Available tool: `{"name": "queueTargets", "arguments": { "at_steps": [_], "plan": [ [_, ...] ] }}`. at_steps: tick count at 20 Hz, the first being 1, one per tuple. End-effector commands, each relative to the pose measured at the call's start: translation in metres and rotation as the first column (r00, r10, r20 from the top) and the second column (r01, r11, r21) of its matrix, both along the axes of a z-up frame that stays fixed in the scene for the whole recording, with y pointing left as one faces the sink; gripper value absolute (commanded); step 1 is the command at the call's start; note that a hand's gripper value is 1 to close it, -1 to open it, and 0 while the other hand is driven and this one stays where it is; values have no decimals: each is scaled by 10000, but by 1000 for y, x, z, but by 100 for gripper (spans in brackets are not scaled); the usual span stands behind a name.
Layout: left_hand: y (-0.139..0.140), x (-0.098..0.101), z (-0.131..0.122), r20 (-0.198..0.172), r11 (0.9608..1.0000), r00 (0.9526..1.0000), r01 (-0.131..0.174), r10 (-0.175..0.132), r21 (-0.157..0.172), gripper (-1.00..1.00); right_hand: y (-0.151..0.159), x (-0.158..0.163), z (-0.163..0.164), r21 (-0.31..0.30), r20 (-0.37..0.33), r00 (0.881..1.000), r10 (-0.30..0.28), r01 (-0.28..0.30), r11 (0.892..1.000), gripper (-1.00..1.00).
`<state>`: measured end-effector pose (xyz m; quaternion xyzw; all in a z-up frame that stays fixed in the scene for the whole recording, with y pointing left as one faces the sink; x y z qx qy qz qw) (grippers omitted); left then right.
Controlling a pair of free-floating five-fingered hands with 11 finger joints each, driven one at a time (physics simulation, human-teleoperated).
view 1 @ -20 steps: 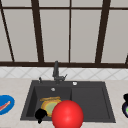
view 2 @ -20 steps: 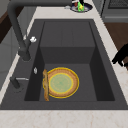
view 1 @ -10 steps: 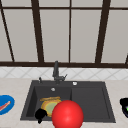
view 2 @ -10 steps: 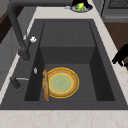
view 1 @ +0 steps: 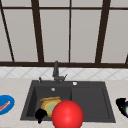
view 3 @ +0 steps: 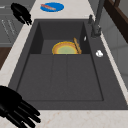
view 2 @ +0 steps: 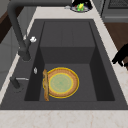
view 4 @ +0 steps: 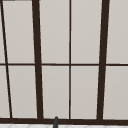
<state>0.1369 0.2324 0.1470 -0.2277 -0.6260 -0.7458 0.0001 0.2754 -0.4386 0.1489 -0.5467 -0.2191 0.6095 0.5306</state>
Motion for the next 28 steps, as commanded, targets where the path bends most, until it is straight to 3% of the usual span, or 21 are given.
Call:
{"name": "queueTargets", "arguments": {
  "at_steps": [1, 12, 13, 15, 17, 19, 21, 23, 28],
  "plan": [
    [0, 0, 0, 0, 10000, 10000, 0, 0, 0, 0, 11, 2, 8, 421, -52, 9983, 584, -581, 9974, -100],
    [0, 0, 0, 0, 10000, 10000, 0, 0, 0, 0, 38, 4, 23, 1116, -338, 9869, 1578, -1532, 9819, -100],
    [0, 0, 0, 0, 10000, 10000, 0, 0, 0, 0, 41, -4, 22, 967, -256, 9855, 1677, -1645, 9816, -100],
    [0, 0, 0, 0, 10000, 10000, 0, 0, 0, 0, 35, 2, 23, 790, -234, 9938, 1091, -1070, 9911, -100],
    [0, 0, 0, 0, 10000, 10000, 0, 0, 0, 0, 39, 2, 20, 914, -265, 9913, 1287, -1258, 9878, -100],
    [0, 0, 0, 0, 10000, 10000, 0, 0, 0, 0, 51, -4, 23, 1162, -197, 9961, 860, -832, 9897, -100],
    [0, 0, 0, 0, 10000, 10000, 0, 0, 0, 0, 61, -12, 28, 1685, -130, 9937, 1117, -1080, 9798, -100],
    [0, 0, 0, 0, 10000, 10000, 0, 0, 0, 0, 63, -10, 25, 1857, -452, 9888, 1421, -1315, 9738, -100],
    [0, 0, 0, 0, 10000, 10000, 0, 0, 0, 0, 67, -9, 21, 2631, -419, 9798, 1958, -1782, 9482, -100]
  ]
}}
